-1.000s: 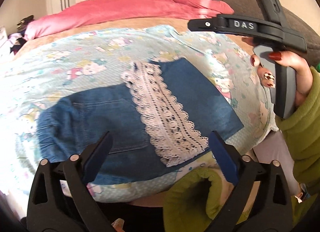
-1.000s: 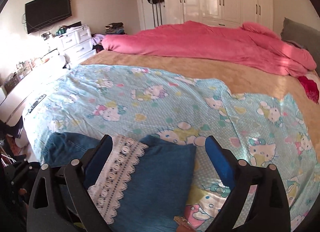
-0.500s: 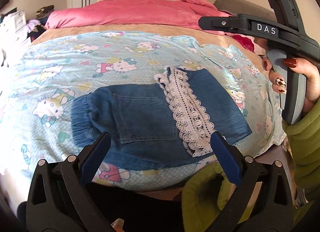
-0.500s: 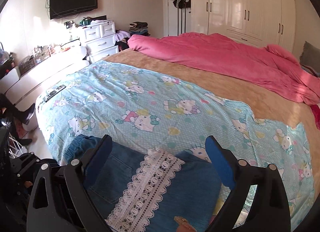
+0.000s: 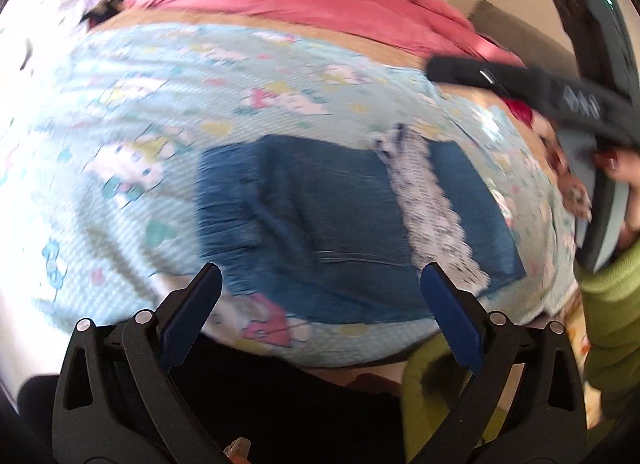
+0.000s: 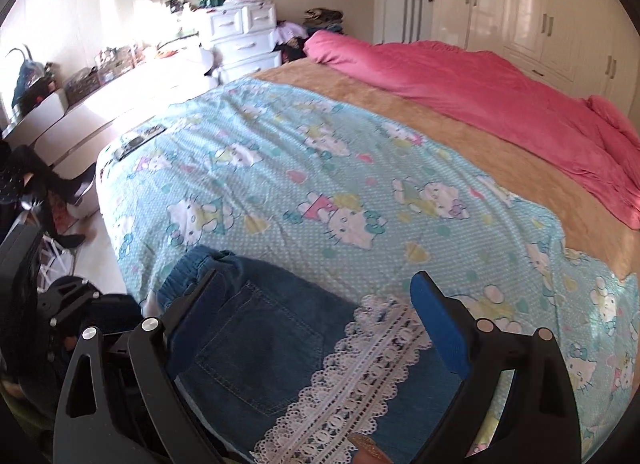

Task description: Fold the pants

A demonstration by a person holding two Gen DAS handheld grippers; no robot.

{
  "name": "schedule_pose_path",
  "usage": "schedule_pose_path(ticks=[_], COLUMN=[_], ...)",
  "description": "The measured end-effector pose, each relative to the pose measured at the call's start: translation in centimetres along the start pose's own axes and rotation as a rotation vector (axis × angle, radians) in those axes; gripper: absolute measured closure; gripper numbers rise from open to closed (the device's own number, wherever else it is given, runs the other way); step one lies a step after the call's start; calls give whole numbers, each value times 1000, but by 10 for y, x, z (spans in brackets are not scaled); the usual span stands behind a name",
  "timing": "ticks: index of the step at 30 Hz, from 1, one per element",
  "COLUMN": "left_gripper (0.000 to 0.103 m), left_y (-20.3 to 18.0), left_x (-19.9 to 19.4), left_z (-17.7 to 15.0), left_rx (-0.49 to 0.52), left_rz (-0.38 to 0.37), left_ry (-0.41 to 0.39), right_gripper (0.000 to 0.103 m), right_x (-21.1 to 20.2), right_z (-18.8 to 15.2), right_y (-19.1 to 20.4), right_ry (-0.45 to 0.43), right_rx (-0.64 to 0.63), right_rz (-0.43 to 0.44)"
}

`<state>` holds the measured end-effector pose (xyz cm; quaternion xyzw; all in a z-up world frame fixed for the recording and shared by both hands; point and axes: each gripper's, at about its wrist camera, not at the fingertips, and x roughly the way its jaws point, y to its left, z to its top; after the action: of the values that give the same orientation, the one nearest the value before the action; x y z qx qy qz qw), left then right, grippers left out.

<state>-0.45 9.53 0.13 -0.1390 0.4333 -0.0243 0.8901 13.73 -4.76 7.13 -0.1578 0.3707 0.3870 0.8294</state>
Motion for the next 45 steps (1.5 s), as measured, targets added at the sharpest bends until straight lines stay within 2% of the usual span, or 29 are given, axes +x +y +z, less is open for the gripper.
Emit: schedule_pose_path(ticks=[3, 6, 8, 10, 13, 16, 22, 25, 27, 28, 30, 33, 35, 39, 45], left_gripper=[10, 11, 18, 33, 42, 47, 47, 45, 45, 44, 44, 41, 33, 23, 14], left_y=[17, 21, 21, 21, 22, 28, 31, 33, 35, 36, 35, 33, 32, 24, 4], left_x=[2, 4, 8, 17, 28, 35, 42, 44, 44, 44, 42, 37, 30, 21, 26], left_z=[2, 5, 6, 6, 6, 6, 9, 9, 10, 9, 9, 9, 6, 3, 3], left_rx=[-45, -65, -65, -69, -70, -92, -94, -109, -114, -114, -109, -101, -118, -118, -114], left_rz=[21, -2, -15, -27, -33, -38, -42, -54, -58, -60, -60, -59, -73, -81, -112], left_ry=[-8, -13, -12, 5, 30, 35, 34, 33, 32, 29, 22, 6, 1, -14, -10], right_gripper=[10, 10, 10, 10, 10, 10, 11, 31, 57, 60, 66, 73, 75, 76, 77], right_x=[20, 42, 59, 73, 97, 124, 163, 176, 182, 182, 178, 163, 150, 122, 88], right_z=[1, 3, 7, 12, 16, 18, 20, 17, 15, 14, 14, 15, 16, 19, 15], right_y=[7, 15, 23, 30, 41, 52, 65, 69, 69, 68, 68, 64, 59, 43, 8], right_ry=[58, 118, 151, 173, 218, 275, 350, 370, 382, 381, 363, 329, 302, 237, 141], right_rx=[-27, -55, -74, -101, -150, -188, -226, -225, -194, -172, -178, -189, -186, -159, -89], right_rz=[47, 97, 136, 173, 227, 272, 348, 415, 465, 490, 486, 479, 472, 477, 489])
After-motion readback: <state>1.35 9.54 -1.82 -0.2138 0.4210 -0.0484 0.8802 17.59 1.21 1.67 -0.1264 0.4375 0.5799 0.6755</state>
